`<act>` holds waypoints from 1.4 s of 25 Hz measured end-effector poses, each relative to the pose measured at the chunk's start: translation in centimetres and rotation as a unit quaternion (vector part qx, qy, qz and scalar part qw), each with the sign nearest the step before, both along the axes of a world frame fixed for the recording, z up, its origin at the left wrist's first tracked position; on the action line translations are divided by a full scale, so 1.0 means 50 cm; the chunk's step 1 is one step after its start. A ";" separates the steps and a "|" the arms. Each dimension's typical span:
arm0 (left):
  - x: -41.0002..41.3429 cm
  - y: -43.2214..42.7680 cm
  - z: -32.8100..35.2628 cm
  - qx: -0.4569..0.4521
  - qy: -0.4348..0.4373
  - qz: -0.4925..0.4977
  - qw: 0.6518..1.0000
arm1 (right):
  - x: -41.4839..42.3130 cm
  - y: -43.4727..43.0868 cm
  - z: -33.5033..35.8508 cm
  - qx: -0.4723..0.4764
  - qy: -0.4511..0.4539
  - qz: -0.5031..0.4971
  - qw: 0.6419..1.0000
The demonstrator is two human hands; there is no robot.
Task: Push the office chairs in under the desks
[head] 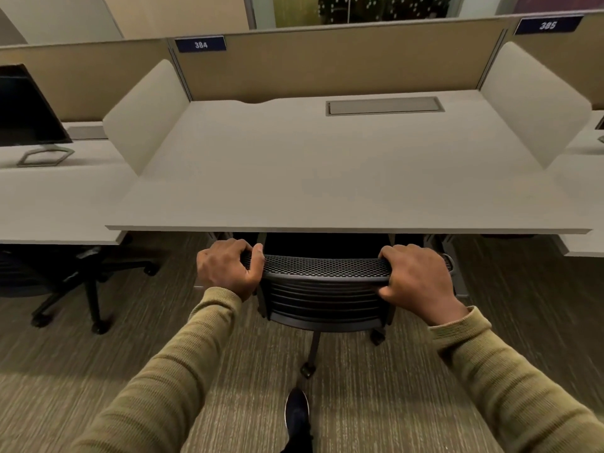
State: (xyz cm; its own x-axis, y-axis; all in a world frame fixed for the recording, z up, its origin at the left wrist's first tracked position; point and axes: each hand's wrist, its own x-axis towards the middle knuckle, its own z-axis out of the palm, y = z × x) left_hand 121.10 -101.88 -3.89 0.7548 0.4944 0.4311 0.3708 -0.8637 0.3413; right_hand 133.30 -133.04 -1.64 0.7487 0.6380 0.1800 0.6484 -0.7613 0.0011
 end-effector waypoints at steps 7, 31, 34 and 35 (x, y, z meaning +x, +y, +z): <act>0.137 -0.014 0.007 -0.031 0.033 -0.025 0.999 | 0.133 -0.005 0.005 -0.011 0.011 -0.029 0.999; 0.035 -0.061 -0.011 0.005 0.197 -0.095 0.976 | 0.009 0.036 -0.075 0.020 -0.001 -0.020 1.000; -0.050 -0.062 -0.031 0.013 0.240 -0.086 0.967 | -0.056 0.060 -0.094 0.038 0.016 0.009 0.999; -0.084 -0.052 -0.050 0.019 0.261 -0.077 0.962 | -0.080 0.074 -0.109 0.050 0.027 0.010 0.998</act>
